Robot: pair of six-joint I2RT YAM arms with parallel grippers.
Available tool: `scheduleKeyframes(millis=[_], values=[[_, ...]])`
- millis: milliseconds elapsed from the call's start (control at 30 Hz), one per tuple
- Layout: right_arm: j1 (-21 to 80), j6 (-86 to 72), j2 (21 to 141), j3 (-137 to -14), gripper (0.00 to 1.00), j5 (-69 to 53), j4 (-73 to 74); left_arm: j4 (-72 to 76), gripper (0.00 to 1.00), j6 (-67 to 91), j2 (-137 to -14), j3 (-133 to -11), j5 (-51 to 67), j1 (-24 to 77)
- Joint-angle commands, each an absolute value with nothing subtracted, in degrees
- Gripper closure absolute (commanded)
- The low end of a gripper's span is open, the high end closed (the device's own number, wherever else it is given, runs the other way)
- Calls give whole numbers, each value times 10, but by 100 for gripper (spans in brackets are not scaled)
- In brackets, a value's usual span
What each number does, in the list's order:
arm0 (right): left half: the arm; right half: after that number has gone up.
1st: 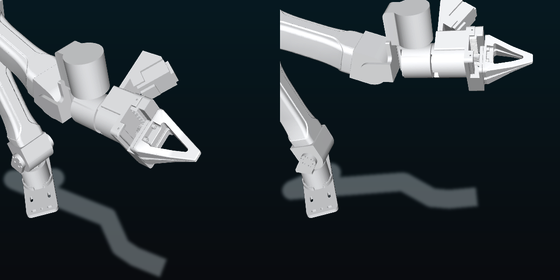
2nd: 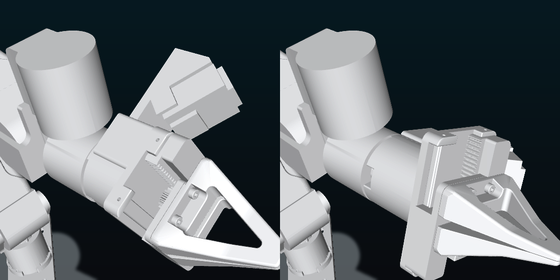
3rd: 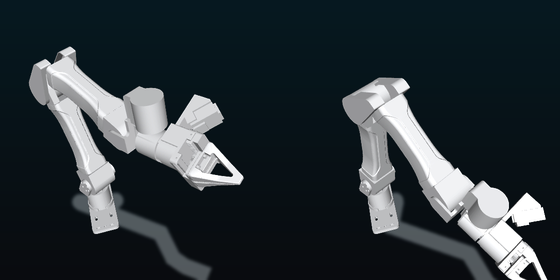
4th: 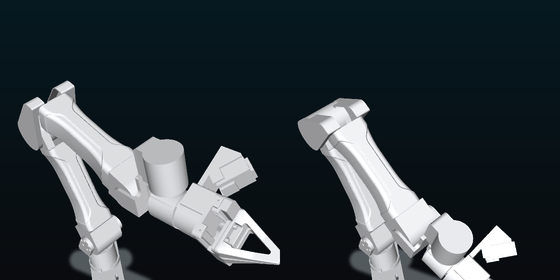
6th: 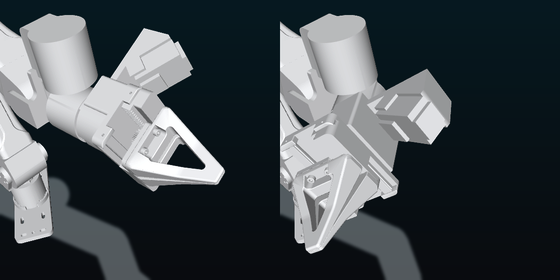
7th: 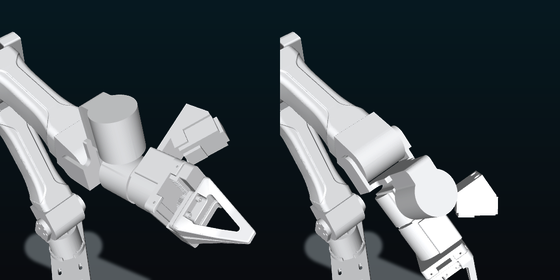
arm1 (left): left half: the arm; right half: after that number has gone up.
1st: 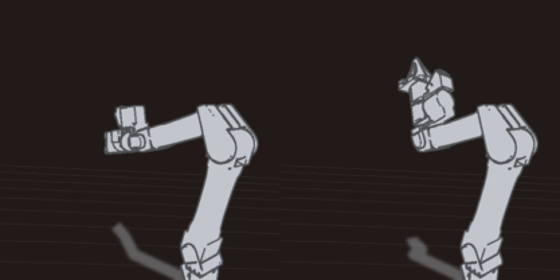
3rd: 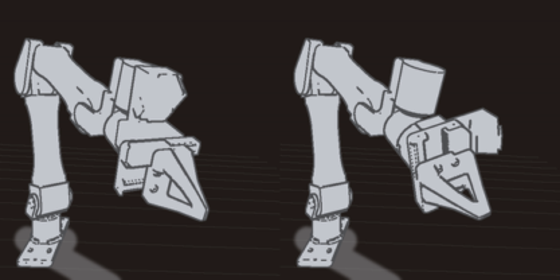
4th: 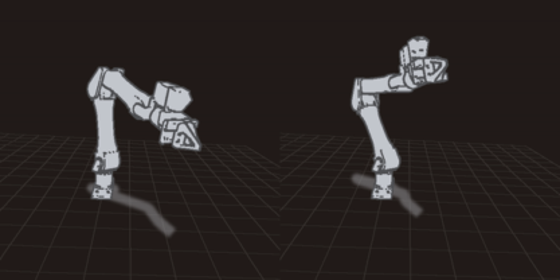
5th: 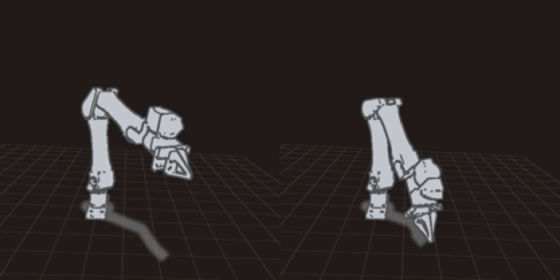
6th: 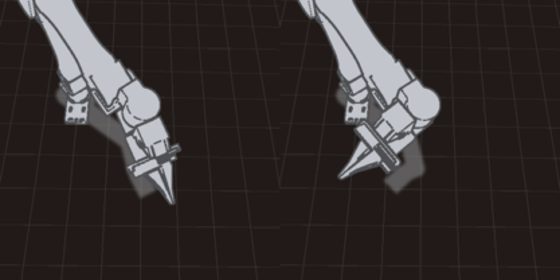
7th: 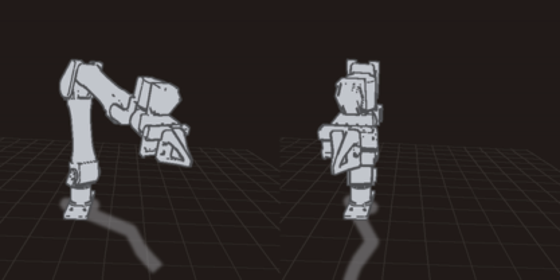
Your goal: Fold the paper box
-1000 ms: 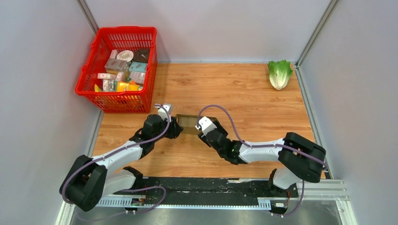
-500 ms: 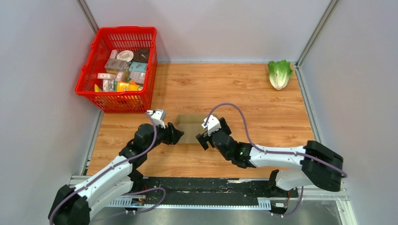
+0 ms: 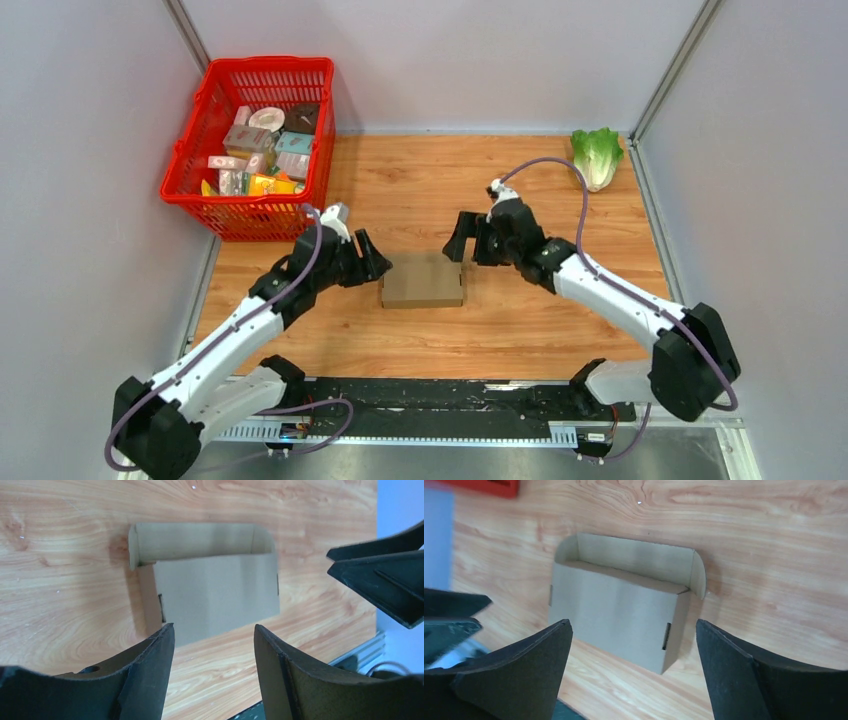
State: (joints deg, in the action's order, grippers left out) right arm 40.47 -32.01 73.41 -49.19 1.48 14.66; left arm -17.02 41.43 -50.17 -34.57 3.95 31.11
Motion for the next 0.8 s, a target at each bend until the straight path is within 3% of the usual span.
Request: scheduleKeyframes(millis=[0,133,533,767], values=[[337,-453,792,-526,5,-174,240,-246,32,503,-580,-409,33,283],[326,-486,841,-541,9,-226,201,-225,32,518,-645,-422,45,257],[324,-443,933,-544,15,-232,135,-122,32,476,-758,-426,107,254],[325,-418,948,-538,27,-226,92,-71,33,433,-792,-418,122,253]])
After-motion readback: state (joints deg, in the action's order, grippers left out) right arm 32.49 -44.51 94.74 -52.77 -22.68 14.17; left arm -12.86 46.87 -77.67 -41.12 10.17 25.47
